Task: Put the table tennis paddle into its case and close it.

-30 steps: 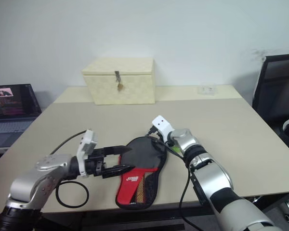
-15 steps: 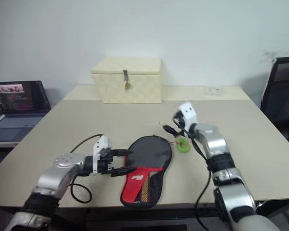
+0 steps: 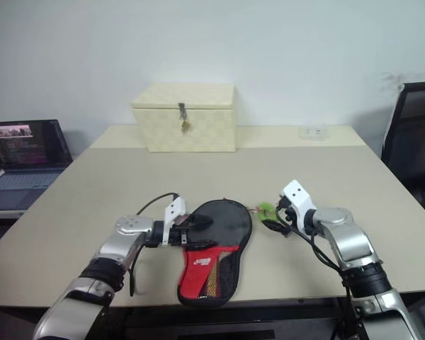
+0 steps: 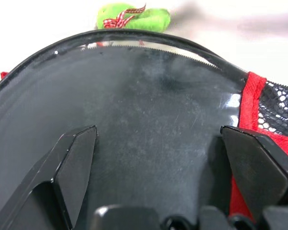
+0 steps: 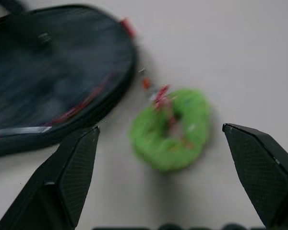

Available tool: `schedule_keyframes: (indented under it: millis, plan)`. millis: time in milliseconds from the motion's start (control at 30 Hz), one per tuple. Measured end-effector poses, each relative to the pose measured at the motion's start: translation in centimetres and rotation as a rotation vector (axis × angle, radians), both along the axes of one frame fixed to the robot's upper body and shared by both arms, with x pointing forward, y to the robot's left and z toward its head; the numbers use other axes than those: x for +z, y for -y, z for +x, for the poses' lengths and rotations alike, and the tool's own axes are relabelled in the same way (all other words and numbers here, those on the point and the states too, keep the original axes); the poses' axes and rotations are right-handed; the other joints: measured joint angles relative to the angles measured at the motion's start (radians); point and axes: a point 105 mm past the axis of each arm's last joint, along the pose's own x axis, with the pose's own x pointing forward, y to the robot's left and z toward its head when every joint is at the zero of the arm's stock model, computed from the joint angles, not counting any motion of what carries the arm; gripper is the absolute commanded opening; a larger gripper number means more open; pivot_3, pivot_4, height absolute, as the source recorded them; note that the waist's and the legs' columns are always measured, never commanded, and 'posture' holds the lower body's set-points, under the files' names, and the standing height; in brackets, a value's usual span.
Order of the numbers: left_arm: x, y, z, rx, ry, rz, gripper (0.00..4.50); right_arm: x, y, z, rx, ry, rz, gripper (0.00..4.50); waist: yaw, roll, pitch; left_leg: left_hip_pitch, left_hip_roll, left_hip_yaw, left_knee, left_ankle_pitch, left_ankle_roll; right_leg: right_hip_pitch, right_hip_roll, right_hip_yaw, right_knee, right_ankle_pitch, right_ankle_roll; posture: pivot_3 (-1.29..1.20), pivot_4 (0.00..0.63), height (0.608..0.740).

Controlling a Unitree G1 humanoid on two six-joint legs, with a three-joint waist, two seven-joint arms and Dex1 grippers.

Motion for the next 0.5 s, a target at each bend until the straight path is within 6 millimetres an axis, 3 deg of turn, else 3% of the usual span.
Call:
schedule_keyframes:
  millis: [333,500]
  plan:
    - [-0.2,0.2,-0.3,-0.040,-0.015,0.001,4.50,-2.9,-2.1,1.2,0.028,0.012,-0.118,4.48,0.000,0.000,0.000,0.002,0.000,0.000,0.000,0.000,0.000,0.001,0.001,0.000,0.000,0.000,0.000,0.00,0.150,0.740]
    - [-0.3,0.3,-0.6,-0.083,-0.012,0.034,4.50,-3.3,-2.2,2.6,0.005,0.012,-0.159,3.28,0.000,0.000,0.000,0.003,0.000,0.001,0.000,0.000,0.000,0.002,0.001,0.000,0.001,0.001,-0.001,0.00,0.150,0.740]
